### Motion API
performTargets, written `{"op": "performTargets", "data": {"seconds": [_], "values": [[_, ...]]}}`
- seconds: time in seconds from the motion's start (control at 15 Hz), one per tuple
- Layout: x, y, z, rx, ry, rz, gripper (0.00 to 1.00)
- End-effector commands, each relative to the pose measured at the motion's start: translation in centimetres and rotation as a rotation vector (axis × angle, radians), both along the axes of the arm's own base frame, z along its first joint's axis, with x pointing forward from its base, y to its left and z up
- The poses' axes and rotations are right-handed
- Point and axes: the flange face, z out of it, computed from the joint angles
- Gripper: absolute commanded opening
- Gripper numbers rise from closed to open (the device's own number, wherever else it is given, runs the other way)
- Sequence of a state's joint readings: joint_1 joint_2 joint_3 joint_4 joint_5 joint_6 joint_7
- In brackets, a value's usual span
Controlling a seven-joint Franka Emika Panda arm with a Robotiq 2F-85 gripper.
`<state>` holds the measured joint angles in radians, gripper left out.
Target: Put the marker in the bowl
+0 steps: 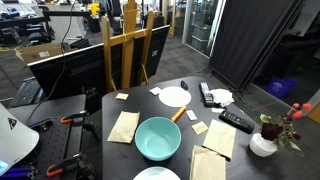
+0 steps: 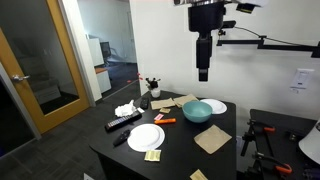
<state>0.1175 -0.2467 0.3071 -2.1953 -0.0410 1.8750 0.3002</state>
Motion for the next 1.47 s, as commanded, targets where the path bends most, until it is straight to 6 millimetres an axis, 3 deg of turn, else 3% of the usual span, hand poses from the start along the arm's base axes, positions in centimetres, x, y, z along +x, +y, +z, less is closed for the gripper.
{"op": "performTargets", "data": {"seconds": [0.0,0.27,0.6,1.0,1.4], "values": [[2.3,-0.8,-1.2,-0.04,-0.086,0.038,1.0],[6.6,-3.0,-3.9,0.002,-0.136,0.057,1.0],[11.4,-6.8,-8.9,0.063,-0.141,0.124,1.0],[14.4,-10.8,-13.7,0.094,-0.084,0.219,1.0],[15.5,-15.2,-18.1,0.127,-0.066,0.224,1.0]]}}
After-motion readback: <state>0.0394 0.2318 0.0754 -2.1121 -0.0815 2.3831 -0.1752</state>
